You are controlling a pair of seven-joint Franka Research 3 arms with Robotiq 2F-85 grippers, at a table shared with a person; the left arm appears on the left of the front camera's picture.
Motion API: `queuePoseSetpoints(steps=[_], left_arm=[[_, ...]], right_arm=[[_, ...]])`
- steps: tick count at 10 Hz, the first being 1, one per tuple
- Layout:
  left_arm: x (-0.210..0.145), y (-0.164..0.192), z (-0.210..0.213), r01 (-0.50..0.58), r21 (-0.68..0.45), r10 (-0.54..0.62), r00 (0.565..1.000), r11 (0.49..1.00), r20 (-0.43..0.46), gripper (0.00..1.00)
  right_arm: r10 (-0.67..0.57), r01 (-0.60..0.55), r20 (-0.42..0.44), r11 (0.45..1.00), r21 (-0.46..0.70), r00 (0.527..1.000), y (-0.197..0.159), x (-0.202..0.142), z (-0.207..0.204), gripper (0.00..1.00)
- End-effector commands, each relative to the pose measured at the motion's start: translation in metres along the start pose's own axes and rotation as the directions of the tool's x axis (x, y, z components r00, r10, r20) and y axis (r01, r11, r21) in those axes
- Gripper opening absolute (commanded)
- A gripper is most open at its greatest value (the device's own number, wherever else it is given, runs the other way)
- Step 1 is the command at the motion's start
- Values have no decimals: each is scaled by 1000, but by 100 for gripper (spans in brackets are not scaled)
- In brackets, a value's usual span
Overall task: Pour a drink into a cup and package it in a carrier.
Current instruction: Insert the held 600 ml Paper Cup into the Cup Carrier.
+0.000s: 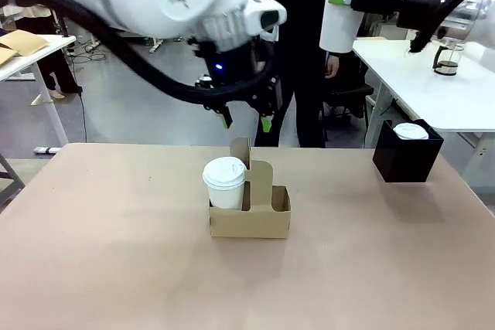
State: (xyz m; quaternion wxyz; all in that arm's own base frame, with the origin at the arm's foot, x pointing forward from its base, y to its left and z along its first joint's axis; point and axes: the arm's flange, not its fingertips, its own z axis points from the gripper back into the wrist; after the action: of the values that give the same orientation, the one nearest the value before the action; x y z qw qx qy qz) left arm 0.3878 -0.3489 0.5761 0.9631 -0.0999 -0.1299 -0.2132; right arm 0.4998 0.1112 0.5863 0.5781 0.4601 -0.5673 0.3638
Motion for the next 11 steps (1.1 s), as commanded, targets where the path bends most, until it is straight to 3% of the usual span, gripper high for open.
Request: queuePoseSetpoints(steps=[1, 2, 3, 5, 6, 8, 9, 10, 11], left_arm=[[-40, 54, 27, 277, -185, -277, 961, 943, 25, 100], [-49, 78, 42, 367, -219, -346, 929, 904, 129, 100], [-61, 99, 54, 489, -171, -458, 868, 855, 193, 100], [-74, 115, 57, 605, -73, -581, 787, 793, 209, 100], [-78, 125, 56, 639, -37, -617, 754, 768, 225, 100], [-77, 143, 51, 695, 33, -674, 682, 718, 284, 100], [-71, 143, 49, 659, 68, -651, 712, 749, 265, 100], [-75, 138, 60, 674, 1, -655, 718, 739, 237, 100], [-75, 138, 60, 674, 1, -655, 718, 739, 237, 100]], right_arm=[[-51, 64, -87, 987, 148, 995, -16, -9, 7, 81], [-52, 82, -140, 972, 219, 989, -20, -26, 9, 81], [-46, 91, -178, 963, 254, 983, -26, -46, 10, 81], [-24, 87, -200, 946, 312, 980, -24, -82, 2, 81], [13, 54, -184, 933, 355, 983, -19, -105, -7, 81], [101, -67, -72, 925, 374, 992, -11, -135, -23, 81], [115, -76, -115, 953, 294, 987, -8, -139, -30, 81], [44, 17, -159, 931, 366, 986, -17, -131, -16, 81], [44, 17, -159, 931, 366, 986, -17, -131, -16, 81]])
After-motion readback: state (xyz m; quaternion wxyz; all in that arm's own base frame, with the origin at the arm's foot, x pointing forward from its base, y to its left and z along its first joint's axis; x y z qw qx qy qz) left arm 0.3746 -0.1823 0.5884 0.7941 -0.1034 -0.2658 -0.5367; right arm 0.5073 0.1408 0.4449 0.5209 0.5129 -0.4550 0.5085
